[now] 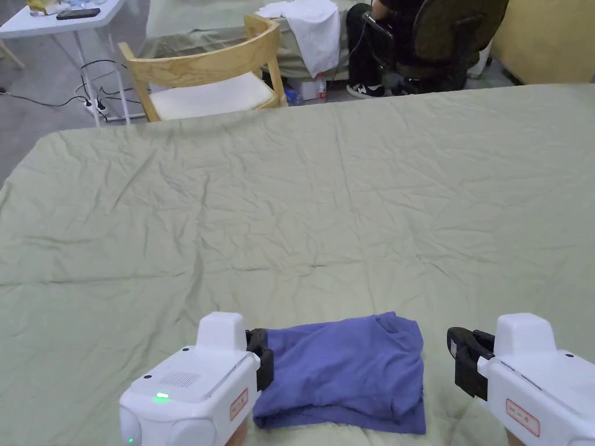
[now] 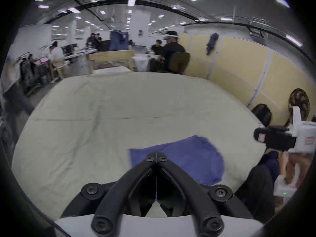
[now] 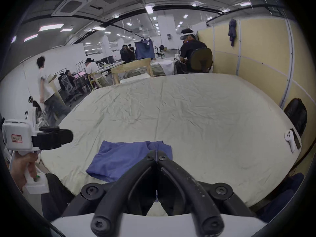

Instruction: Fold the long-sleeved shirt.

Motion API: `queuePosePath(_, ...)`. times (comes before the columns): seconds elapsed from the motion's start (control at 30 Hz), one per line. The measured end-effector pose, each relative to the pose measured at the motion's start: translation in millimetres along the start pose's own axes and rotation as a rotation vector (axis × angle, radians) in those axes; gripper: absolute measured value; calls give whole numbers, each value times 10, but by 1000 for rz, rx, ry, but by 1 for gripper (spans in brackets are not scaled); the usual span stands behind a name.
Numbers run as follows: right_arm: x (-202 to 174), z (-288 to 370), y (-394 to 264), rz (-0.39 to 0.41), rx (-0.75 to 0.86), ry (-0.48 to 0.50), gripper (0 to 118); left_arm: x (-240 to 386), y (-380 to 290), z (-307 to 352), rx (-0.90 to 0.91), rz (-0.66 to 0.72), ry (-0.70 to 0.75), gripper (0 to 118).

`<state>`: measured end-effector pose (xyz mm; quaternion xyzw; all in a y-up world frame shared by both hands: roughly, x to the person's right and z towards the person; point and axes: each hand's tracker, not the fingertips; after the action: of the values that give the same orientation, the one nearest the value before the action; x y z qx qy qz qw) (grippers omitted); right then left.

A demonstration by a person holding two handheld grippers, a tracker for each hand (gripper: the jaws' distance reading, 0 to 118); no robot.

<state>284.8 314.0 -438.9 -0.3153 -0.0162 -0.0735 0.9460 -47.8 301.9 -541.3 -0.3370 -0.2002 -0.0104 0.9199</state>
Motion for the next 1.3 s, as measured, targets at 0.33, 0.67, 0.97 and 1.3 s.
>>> queuePosePath(0.33, -260, 106, -184, 6, -16, 22, 1, -497, -458, 415, -53, 103, 92, 0)
queuePosePath(0.67, -361, -803, 420, 172, -410, 171, 1, -555, -243, 176, -86, 97, 14, 0)
queuePosePath(0.97, -269, -2016, 179, 299, -677, 126, 1, -648, -238, -256, -191, 130, -59, 0)
queuePosePath(1.3, -257, -2057, 82, 285, -674, 149, 1, -901, -212, -689, -271, 274, -258, 53)
